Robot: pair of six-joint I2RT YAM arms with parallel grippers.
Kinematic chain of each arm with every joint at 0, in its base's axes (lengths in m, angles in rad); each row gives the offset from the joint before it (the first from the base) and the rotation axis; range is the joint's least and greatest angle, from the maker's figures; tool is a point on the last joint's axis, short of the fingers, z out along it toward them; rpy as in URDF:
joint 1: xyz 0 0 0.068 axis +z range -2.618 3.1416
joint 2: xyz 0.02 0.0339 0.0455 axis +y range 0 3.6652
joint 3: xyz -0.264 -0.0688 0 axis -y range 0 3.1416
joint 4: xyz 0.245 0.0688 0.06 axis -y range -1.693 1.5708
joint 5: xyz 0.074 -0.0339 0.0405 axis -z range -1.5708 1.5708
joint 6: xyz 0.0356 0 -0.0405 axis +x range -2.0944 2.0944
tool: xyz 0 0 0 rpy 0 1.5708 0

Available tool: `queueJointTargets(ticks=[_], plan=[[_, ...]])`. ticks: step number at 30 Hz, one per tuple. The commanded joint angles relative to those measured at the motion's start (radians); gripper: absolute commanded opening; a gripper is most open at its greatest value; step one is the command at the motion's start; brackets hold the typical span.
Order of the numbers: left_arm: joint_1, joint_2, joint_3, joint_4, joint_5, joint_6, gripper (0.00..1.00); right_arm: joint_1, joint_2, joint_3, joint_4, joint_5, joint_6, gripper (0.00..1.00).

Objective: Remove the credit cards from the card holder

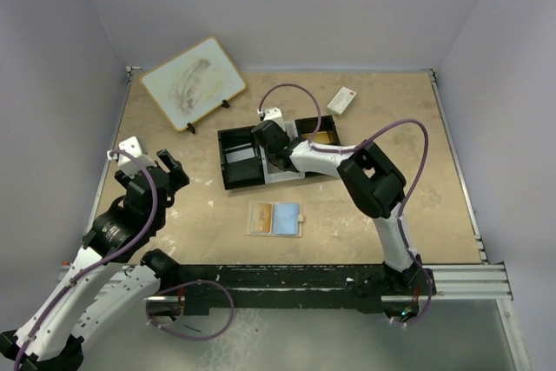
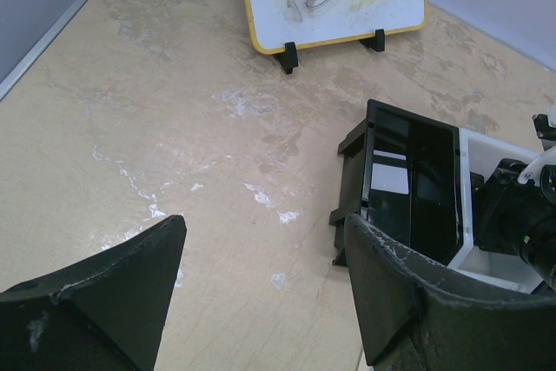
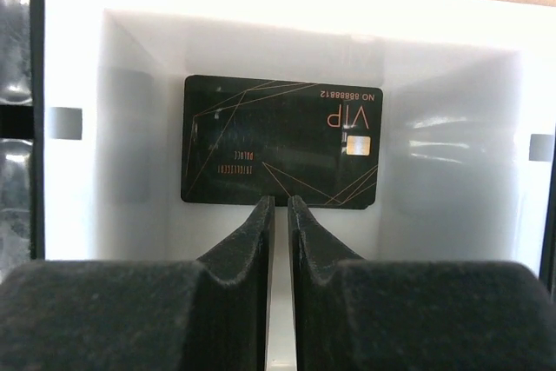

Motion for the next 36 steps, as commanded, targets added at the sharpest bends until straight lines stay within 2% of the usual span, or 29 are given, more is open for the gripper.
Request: queueJointTargets(ticks=[1, 7, 13, 16, 20, 25, 28, 32, 36], plan=[[0.007, 0.000, -0.002, 0.011, -0.004, -0.007, 0.71, -0.008, 0.036, 0.036, -0.034, 0.008, -0.010, 0.14], [0.007, 0.014, -0.004, 0.016, 0.008, -0.004, 0.71, -0.014, -0.050, 0.071, -0.085, 0.012, -0.064, 0.17], [0.007, 0.034, -0.006, 0.024, 0.029, 0.003, 0.71, -0.014, -0.290, 0.001, -0.047, -0.096, -0.069, 0.23], [0.008, 0.047, -0.009, 0.032, 0.051, 0.011, 0.71, -0.014, -0.418, -0.138, 0.031, -0.218, -0.006, 0.26], [0.008, 0.071, -0.019, 0.064, 0.110, 0.034, 0.71, -0.013, -0.572, -0.377, 0.226, -0.443, 0.130, 0.31], [0.007, 0.117, -0.019, 0.078, 0.166, 0.051, 0.71, 0.010, -0.639, -0.633, 0.492, -0.651, 0.338, 0.32], [0.008, 0.132, -0.020, 0.082, 0.174, 0.055, 0.71, 0.066, -0.645, -0.718, 0.564, -0.632, 0.414, 0.34], [0.008, 0.148, -0.031, 0.103, 0.214, 0.066, 0.71, 0.126, -0.629, -0.770, 0.579, -0.578, 0.489, 0.35], [0.008, 0.212, -0.040, 0.161, 0.360, 0.115, 0.70, 0.138, -0.614, -0.823, 0.617, -0.583, 0.560, 0.35]])
